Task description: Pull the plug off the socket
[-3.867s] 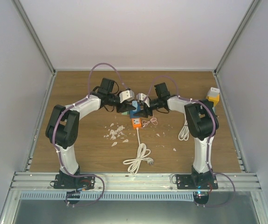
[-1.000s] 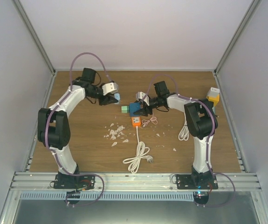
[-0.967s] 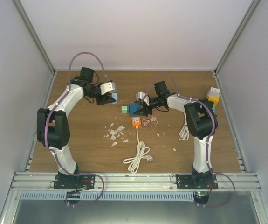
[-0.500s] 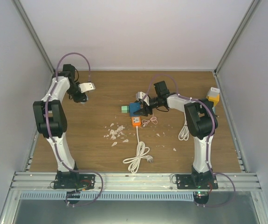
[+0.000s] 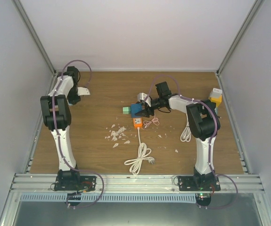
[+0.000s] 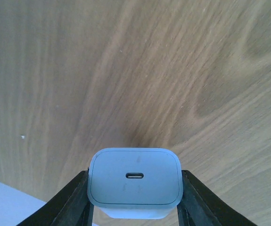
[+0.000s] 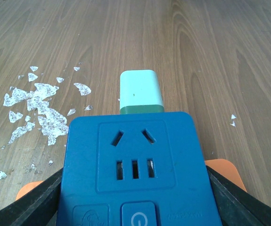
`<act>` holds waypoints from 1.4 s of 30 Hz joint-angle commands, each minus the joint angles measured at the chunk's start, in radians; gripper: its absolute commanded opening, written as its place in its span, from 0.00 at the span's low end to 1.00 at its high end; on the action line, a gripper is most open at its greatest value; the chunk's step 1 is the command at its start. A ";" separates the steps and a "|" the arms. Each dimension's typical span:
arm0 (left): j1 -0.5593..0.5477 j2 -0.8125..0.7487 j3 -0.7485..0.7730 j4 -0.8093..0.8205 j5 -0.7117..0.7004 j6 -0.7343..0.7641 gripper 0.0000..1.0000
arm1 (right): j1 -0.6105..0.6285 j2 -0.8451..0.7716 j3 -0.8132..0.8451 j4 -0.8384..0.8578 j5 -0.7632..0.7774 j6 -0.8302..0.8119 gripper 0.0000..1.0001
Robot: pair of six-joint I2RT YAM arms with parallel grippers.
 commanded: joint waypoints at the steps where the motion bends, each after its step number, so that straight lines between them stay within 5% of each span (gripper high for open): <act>1: -0.012 0.040 0.025 -0.016 -0.104 0.051 0.17 | 0.016 0.023 -0.012 -0.065 0.077 -0.037 0.29; 7: -0.023 0.076 0.027 0.002 -0.121 0.061 0.26 | 0.020 0.020 -0.017 -0.063 0.083 -0.036 0.28; 23: -0.020 0.012 0.030 -0.014 0.003 0.081 0.77 | 0.023 0.018 -0.021 -0.060 0.090 -0.030 0.28; 30: -0.021 -0.075 0.046 -0.064 0.295 0.064 0.94 | 0.025 0.019 -0.026 -0.059 0.088 -0.030 0.28; 42: -0.034 -0.218 -0.053 -0.015 0.850 -0.006 0.94 | 0.039 0.022 -0.024 -0.066 0.078 -0.019 0.27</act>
